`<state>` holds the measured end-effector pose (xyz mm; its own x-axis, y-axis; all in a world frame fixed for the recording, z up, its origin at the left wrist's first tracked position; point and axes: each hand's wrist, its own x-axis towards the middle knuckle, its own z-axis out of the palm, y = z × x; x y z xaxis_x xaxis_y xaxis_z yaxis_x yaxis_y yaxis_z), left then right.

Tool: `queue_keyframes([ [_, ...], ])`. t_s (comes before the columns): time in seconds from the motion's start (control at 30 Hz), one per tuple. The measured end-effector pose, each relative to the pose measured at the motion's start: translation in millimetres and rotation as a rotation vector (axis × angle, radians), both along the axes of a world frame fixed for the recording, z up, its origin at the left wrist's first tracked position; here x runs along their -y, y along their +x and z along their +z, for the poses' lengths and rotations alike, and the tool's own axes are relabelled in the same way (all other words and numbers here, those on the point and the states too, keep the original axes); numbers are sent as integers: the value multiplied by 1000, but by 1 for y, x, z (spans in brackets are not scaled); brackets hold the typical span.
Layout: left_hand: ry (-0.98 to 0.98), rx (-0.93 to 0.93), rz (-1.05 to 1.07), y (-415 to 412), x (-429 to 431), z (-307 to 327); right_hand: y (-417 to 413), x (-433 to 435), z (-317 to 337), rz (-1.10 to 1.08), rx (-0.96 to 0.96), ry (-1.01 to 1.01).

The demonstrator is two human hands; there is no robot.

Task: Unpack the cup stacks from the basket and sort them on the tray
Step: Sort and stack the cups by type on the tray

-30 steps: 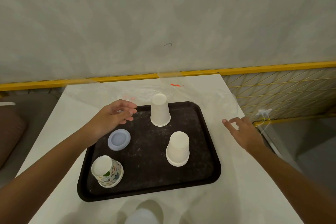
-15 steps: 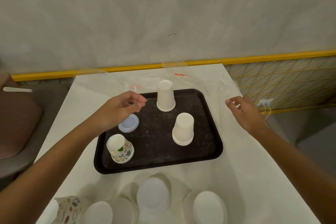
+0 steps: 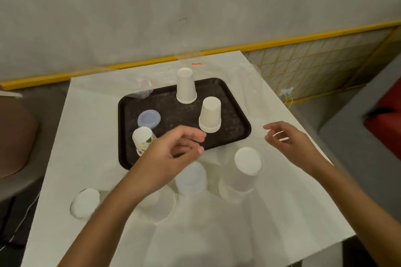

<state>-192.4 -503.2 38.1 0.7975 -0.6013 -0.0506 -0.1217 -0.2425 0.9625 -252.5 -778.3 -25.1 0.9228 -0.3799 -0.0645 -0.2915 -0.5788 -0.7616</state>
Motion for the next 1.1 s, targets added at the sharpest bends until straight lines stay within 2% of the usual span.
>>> queue_keyframes([
  [0.13, -2, -8, -67, -25, 12, -21, -43, -15, -11, -37, -93, 28],
  [0.27, 23, -38, -81, -39, 27, -40, -68, -31, -23, 41, -88, 97],
  [0.6, 110, -42, 23, -53, 61, -58, -43, -56, -30, 273, 21, 304],
  [0.83, 151, -12, 79, -53, 63, -57, -36, -50, -28, 316, 10, 218],
  [1.1, 98, 12, 158, -58, 61, -45, -32, -47, -7, 411, 9, 177],
])
